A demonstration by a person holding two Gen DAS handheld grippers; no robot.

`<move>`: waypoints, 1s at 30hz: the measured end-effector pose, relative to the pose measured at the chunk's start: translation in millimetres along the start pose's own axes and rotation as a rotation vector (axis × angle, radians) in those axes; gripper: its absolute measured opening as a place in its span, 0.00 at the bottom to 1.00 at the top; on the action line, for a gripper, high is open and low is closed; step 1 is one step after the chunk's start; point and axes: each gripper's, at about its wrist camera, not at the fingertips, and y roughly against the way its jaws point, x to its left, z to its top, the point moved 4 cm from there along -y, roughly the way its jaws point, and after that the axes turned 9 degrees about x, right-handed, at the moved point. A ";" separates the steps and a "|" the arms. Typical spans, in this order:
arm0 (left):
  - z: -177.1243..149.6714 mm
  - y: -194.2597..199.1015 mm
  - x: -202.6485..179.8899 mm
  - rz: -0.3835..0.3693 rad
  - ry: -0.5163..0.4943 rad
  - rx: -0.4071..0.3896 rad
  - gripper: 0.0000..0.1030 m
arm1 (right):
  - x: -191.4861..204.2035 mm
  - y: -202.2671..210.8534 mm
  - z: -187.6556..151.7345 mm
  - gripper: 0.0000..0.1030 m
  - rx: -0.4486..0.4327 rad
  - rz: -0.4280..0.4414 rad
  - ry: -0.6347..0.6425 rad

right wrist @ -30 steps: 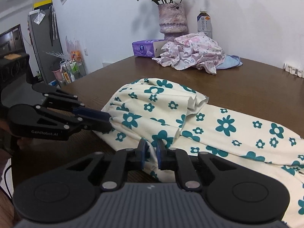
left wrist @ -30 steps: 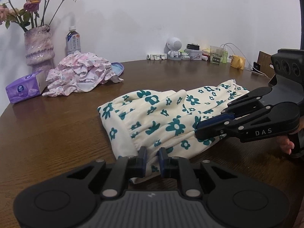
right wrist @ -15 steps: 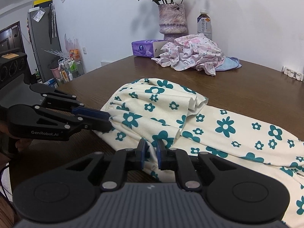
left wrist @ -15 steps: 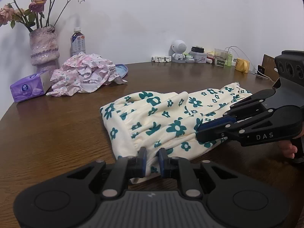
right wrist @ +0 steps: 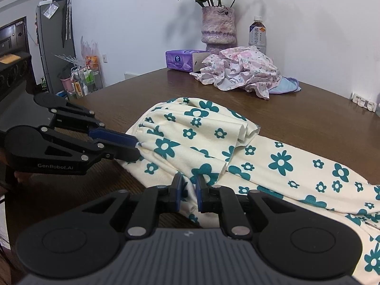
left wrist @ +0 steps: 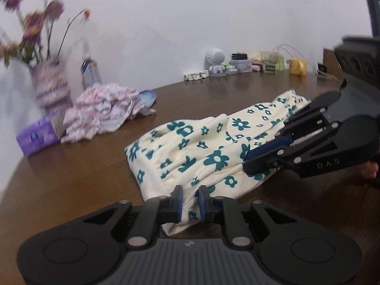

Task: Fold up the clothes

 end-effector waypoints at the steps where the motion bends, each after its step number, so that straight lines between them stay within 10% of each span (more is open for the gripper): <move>1: -0.4 -0.9 -1.1 0.004 -0.013 0.002 0.14 | 0.4 0.1 -0.1 0.11 0.000 -0.002 0.003; 30: -8.9 -4.0 -19.8 0.094 -0.250 -0.040 0.13 | 12.9 12.7 3.9 0.12 -0.063 -0.092 0.118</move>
